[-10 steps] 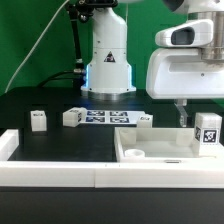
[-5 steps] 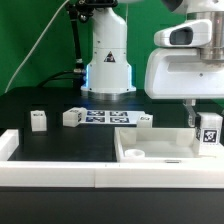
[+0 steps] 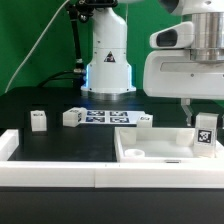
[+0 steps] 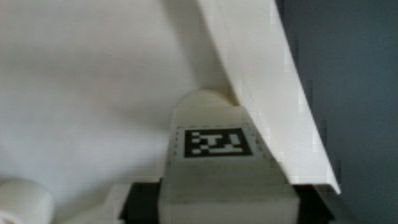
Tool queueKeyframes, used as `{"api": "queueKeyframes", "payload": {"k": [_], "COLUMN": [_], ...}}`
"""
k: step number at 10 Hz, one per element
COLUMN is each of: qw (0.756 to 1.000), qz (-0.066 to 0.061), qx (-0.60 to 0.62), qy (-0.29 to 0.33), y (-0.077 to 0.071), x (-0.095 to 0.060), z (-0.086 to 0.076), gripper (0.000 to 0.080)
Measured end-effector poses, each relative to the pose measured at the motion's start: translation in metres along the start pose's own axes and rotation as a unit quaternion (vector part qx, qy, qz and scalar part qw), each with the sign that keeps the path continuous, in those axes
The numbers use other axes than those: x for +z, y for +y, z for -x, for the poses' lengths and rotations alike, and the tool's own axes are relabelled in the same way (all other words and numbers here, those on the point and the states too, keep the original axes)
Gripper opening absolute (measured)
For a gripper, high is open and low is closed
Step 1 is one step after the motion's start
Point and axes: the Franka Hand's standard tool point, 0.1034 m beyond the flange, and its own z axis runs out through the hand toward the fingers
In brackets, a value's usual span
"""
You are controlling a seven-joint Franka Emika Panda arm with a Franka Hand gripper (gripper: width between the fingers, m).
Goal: Assemble one leg
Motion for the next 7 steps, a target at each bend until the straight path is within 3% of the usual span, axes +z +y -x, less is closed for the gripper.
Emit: {"api": "queueKeyframes", "payload": {"k": [2,4,7], "qw": [0.995,0.966,0.930], "qz": [-0.014,-0.021,-0.027], "qx": [0.099,0.259,0.368], "qy": [0.009,0.007,-0.002], "y": [-0.0007,-0.0015,-0.0020], "x": [0.0000,-0.0003,-0.0001], "z": [-0.0022,-0.0019,-0.0016], "gripper": [0.0292,0.0292,0.0292]}}
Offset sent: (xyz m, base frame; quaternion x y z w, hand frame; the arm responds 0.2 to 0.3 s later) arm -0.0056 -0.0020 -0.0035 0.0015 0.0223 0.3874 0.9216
